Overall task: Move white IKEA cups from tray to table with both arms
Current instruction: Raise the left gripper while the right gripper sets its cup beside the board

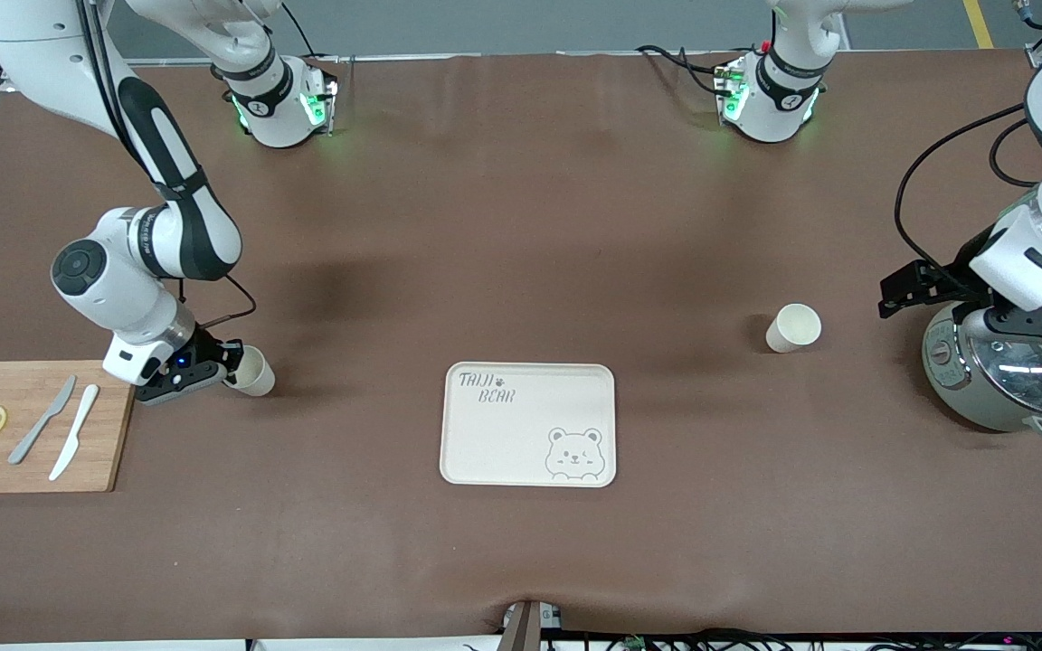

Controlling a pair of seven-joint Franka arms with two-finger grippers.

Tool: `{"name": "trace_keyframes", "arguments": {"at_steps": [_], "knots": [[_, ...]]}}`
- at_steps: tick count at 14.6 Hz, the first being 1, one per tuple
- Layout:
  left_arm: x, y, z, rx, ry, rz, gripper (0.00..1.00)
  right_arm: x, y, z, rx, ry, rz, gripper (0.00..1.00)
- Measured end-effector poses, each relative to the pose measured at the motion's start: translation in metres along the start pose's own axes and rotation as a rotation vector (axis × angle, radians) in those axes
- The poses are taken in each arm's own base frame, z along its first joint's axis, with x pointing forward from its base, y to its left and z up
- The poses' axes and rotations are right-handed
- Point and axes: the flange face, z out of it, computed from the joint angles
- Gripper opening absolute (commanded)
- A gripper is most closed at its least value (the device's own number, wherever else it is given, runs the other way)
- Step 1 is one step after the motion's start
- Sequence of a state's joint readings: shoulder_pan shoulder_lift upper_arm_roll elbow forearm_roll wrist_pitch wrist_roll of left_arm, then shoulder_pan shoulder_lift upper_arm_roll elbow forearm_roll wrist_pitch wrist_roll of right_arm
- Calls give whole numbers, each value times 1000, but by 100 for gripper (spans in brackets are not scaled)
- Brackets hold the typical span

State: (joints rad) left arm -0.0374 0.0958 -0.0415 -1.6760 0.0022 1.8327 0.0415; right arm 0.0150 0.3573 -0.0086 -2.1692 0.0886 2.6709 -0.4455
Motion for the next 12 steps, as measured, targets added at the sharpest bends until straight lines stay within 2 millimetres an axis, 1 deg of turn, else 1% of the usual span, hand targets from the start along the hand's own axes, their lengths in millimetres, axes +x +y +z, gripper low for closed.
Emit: {"name": "trace_keyframes", "arguments": {"at_steps": [3,5,7,8,10,11,12], "knots": [[2,24,-4,53,5,64,100,0,0,1,-1,1,-1,0],[2,35,-6,54,8,86,100,-1,0,3,-2,2,0,0],[1,39,-9,53,-6,93,100,-1,0,5,-2,1,-1,0],[0,39,-15,52,-19,93,100,-1,0,5,-2,1,0,0],[-1,38,-35,50,-43,89,100,-1,0,7,-1,0,0,0],[0,38,-44,50,-44,87,100,-1,0,7,-1,0,0,14],[0,37,-51,49,-43,86,100,-2,0,8,-1,0,0,40]]}}
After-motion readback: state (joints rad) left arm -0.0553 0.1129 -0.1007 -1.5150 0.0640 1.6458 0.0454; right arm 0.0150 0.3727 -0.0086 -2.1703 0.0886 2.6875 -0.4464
